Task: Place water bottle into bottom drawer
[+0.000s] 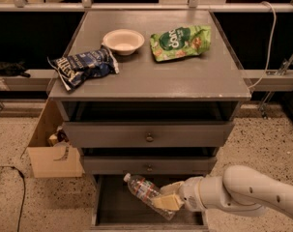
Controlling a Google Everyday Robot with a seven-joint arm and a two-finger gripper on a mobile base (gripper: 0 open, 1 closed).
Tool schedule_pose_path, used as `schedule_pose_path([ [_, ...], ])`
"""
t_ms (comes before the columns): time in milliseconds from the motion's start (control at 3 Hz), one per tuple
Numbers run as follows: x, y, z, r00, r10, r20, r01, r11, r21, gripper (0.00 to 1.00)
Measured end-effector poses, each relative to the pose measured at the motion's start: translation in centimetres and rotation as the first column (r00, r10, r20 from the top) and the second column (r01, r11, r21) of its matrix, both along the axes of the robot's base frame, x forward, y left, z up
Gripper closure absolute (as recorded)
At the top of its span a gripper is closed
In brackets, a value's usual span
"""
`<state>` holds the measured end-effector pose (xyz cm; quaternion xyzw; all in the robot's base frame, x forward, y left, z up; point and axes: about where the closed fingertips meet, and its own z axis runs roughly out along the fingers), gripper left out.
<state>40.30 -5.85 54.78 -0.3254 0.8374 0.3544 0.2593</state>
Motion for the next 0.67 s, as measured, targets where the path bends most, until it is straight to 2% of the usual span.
schedule_pose_path([
  [333, 0.2, -0.3, -3.4, 0.9999, 0.006, -0.011, -0.006, 0.999, -0.046, 1.0],
  [667, 1.8, -1.5, -6.0, 0.9999, -0.003, -0.014, 0.001, 0.997, -0.08, 1.0],
])
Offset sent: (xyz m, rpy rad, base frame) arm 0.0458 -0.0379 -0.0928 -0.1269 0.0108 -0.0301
